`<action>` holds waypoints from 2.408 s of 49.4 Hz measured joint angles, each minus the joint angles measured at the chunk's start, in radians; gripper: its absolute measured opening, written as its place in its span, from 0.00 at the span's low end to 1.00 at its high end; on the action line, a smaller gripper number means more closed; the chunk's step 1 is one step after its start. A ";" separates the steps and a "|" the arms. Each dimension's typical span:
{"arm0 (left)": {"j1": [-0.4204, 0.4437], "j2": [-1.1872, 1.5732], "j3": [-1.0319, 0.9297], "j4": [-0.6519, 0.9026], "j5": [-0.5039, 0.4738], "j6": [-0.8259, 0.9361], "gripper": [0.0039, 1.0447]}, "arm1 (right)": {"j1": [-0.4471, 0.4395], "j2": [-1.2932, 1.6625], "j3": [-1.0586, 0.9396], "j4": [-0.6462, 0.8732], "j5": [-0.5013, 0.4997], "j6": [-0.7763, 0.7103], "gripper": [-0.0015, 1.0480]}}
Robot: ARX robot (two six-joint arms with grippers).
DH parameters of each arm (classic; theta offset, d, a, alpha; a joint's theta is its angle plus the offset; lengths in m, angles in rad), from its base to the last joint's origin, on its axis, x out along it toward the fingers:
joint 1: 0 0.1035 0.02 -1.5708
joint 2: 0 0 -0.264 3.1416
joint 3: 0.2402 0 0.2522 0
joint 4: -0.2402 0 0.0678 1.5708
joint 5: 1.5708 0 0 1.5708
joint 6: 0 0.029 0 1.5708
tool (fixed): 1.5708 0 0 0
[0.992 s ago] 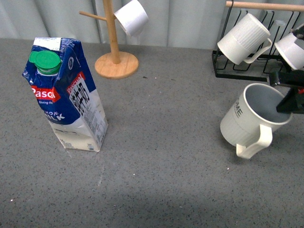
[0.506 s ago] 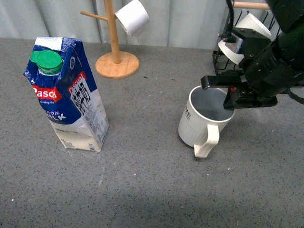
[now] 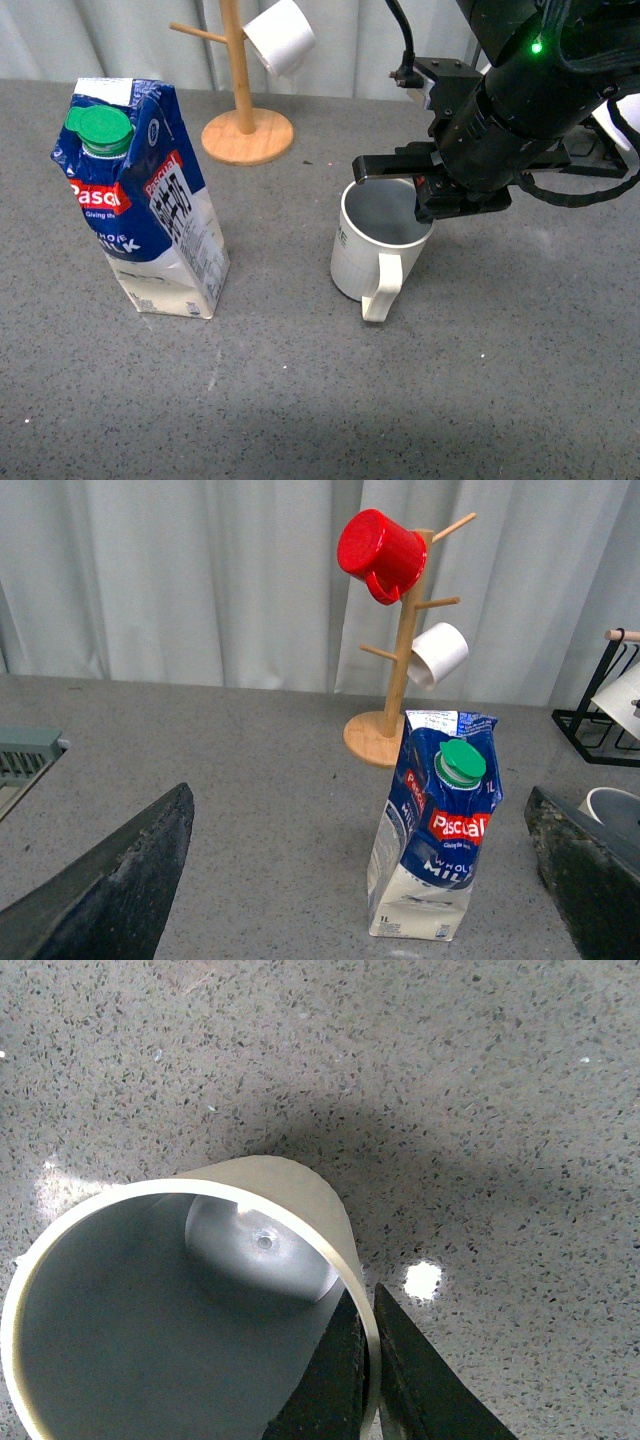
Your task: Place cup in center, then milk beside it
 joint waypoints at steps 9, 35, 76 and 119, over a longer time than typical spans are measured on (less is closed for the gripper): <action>0.000 0.000 0.000 0.000 0.000 0.000 0.94 | 0.003 0.006 0.012 -0.021 0.014 0.004 0.01; 0.000 0.000 0.000 0.000 0.000 0.000 0.94 | -0.017 -0.112 -0.050 0.113 0.028 0.026 0.75; 0.000 0.000 0.000 0.000 -0.001 0.000 0.94 | -0.208 -0.686 -1.078 1.502 0.205 -0.163 0.01; 0.000 0.000 0.000 0.000 0.000 0.000 0.94 | -0.360 -1.403 -1.308 1.026 0.059 -0.163 0.01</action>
